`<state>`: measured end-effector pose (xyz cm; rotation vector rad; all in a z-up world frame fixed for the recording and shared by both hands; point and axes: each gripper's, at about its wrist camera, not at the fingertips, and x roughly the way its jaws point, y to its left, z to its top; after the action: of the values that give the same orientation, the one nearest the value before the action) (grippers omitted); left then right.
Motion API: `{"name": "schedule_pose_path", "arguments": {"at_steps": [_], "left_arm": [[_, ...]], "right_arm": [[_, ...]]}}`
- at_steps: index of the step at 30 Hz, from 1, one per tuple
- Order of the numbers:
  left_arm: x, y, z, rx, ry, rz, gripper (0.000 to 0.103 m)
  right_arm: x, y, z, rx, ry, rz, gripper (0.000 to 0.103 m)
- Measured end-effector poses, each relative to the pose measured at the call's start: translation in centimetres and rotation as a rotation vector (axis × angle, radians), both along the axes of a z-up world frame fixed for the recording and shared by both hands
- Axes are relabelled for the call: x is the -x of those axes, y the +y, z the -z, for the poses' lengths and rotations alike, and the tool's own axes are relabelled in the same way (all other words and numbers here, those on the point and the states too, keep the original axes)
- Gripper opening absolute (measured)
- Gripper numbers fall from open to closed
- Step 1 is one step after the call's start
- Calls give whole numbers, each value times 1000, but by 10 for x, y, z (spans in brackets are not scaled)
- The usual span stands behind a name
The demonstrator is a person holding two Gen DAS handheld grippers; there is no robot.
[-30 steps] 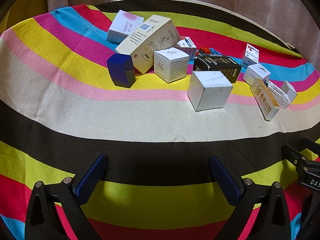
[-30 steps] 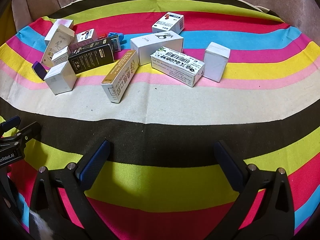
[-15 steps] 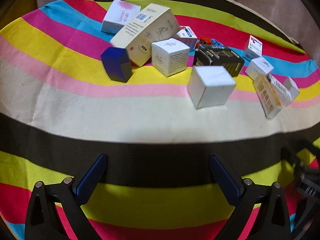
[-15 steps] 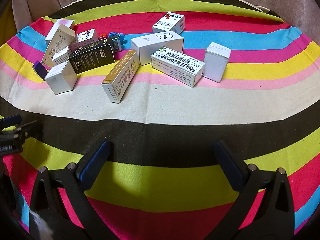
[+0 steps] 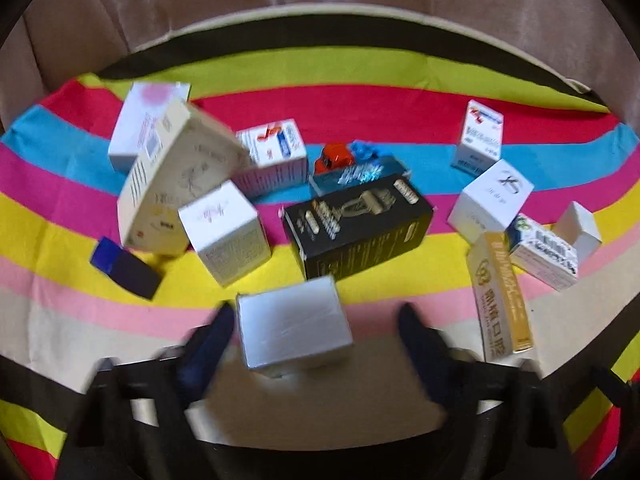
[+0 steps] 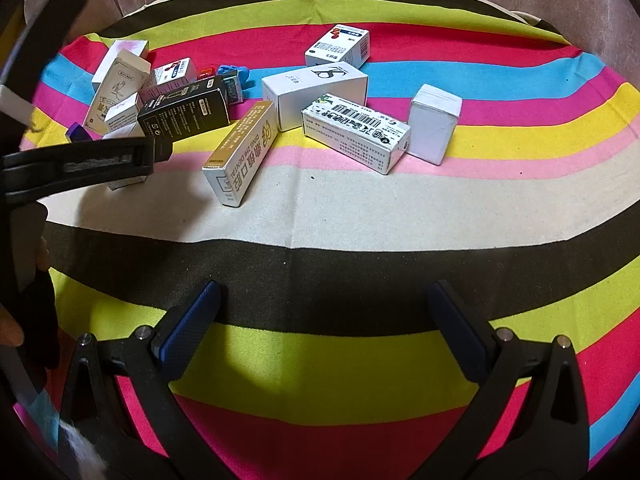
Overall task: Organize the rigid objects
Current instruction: 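Grasp the white cube box with the left tool while the right tool grasps the tan slim box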
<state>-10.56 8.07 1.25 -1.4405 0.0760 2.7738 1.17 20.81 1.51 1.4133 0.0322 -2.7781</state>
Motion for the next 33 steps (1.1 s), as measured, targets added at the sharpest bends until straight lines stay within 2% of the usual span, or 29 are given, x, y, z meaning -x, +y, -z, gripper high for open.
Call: {"name": "schedule_pose_path", "arguments": {"at_steps": [1,3,8,14,16,17,21,25,29,33], "left_arm": [[-1,-3,3,-18,-9,-9,52],[-6,-11,5,-39,-6,-25,47],[-52,-45,-2,1,69,-62,47],[-112,-93,-4,31,98,-87,47],[-123,-105,-5,16,101,-91,47],[-123,-108,-7,-9,106,-93,47],[-128,-115,-7,-15,113,-97,47],[-136,-120,-6,-61,120,-92,47],[-126,-123,4,-81,58,-120,47],[-125,-125,5,-90,52,-131,48]], "right_arm": [[0,0,0,0,0,0,103],[0,0,0,2,1,-1,103],[0,1,-1,11,3,-5,103],[0,5,-3,57,9,-32,103],[-1,4,-3,58,10,-44,103],[-2,2,-3,55,10,-53,103],[-6,-9,-3,15,12,-105,99],[-2,-22,-2,-14,-32,-160,99],[11,-43,-11,-32,-14,-151,99],[41,-73,-10,-97,-20,-145,99]]}}
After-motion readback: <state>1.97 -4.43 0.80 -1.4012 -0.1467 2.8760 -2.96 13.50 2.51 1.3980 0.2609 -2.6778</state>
